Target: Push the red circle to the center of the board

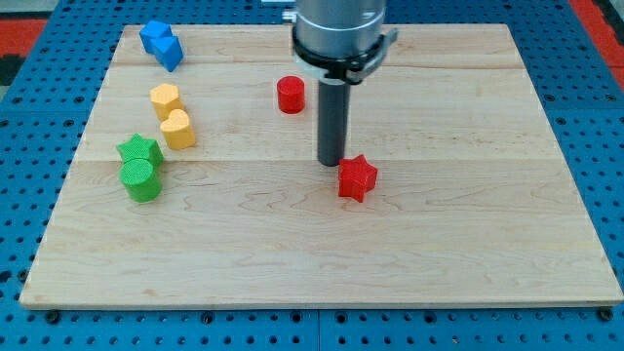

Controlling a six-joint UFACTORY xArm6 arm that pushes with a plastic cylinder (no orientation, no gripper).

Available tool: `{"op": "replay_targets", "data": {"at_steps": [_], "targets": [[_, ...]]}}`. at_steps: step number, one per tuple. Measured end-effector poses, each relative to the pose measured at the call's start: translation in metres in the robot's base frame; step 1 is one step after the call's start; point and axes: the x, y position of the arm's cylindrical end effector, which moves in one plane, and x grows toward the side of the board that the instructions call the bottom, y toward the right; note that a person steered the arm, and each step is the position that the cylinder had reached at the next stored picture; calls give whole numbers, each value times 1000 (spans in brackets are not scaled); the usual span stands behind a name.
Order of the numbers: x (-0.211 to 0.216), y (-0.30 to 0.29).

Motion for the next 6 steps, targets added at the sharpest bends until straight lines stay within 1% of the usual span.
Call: {"op": "replay_targets", "data": {"at_steps": [1,2,3,4,5,6], "targets": [[19,34],[23,46],[-46,58],[-136,79],[-154,-7],[-150,-62]]}}
